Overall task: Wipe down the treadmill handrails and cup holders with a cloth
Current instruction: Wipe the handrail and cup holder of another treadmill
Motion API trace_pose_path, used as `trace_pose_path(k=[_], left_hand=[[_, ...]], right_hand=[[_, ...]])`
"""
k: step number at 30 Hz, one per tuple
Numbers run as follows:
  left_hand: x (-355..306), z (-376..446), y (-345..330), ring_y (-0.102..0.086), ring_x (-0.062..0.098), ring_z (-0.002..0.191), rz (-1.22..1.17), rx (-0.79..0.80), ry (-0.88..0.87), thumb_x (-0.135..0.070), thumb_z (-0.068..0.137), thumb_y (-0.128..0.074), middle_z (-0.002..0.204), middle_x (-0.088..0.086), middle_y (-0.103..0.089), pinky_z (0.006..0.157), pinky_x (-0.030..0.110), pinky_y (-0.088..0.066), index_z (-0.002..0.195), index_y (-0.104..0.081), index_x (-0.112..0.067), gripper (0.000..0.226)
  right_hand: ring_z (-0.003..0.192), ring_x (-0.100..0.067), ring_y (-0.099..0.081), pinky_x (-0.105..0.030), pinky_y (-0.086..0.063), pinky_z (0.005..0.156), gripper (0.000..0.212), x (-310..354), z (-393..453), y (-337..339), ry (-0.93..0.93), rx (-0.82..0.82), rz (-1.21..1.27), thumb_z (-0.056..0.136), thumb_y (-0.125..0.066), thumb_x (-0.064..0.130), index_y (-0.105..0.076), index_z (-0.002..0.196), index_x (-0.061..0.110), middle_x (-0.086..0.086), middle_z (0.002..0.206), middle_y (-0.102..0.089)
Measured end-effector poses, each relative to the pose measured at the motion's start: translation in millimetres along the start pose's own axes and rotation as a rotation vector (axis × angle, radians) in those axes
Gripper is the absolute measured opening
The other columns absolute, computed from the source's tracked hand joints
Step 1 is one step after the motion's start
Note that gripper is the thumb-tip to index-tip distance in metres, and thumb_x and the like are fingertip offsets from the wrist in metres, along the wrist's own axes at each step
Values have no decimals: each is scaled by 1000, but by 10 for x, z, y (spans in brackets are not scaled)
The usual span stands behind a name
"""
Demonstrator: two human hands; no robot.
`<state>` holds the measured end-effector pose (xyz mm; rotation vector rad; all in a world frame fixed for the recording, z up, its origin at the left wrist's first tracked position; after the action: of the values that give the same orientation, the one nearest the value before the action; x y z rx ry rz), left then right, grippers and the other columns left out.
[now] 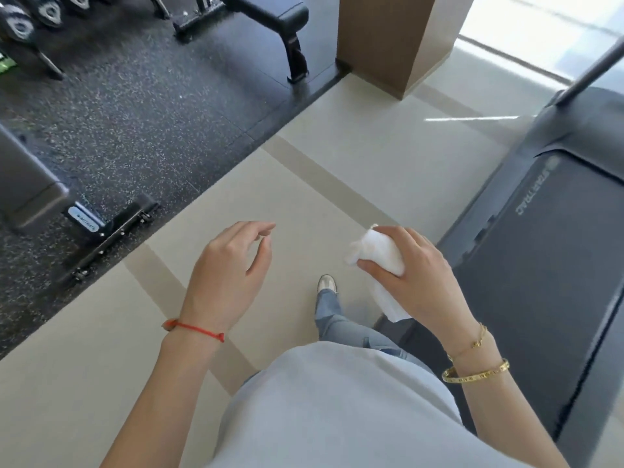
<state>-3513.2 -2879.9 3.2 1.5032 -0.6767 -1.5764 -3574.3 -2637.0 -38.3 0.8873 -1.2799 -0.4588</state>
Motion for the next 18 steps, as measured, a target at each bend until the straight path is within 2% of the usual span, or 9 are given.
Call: trace_pose_path(k=[5,9,15,18], left_hand=[[-148,1221,-120,-65,16,103,-10,0,-88,-12,96,-55,109,-1,-70,94,24,-43,116,-66,-13,23],[-319,2048,-268,-64,17,102,-36,15,-142,-12,96,-55,109,0,-70,93,22,-41,116,-67,-13,23],[-607,3086,-605,-65,17,103,-87,94,-218,-16,97,-55,110,-3,-70,93,32,-48,118,-66,-16,24],[-797,3607,-852,-65,18,104,-104,151,-279,-17,97,-54,113,-2,-70,93,33,-49,118,-66,-16,24]], right_hand=[[103,-12,-54,-28,-41,84,50,-161,973,322,-35,-69,6,83,-60,62,-53,123,34,15,118,-59],[101,-8,-50,-23,-36,81,50,-315,1651,614,-48,-121,-18,83,-59,63,-52,124,35,16,119,-59],[100,-10,-53,-24,-40,80,49,-680,2358,957,-143,-197,-41,84,-62,59,-52,125,34,16,120,-59],[101,-13,-54,-27,-43,81,50,-914,2628,1096,-210,-239,-64,84,-63,59,-53,125,33,14,120,-59]])
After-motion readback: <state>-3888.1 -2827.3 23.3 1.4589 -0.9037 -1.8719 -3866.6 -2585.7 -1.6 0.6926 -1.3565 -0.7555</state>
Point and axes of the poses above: each hand's wrist, its own z-axis towards the middle knuckle, its own y-axis out of the back of the hand, x = y × z, the point moved 9 cm from there along z, towards the middle knuckle
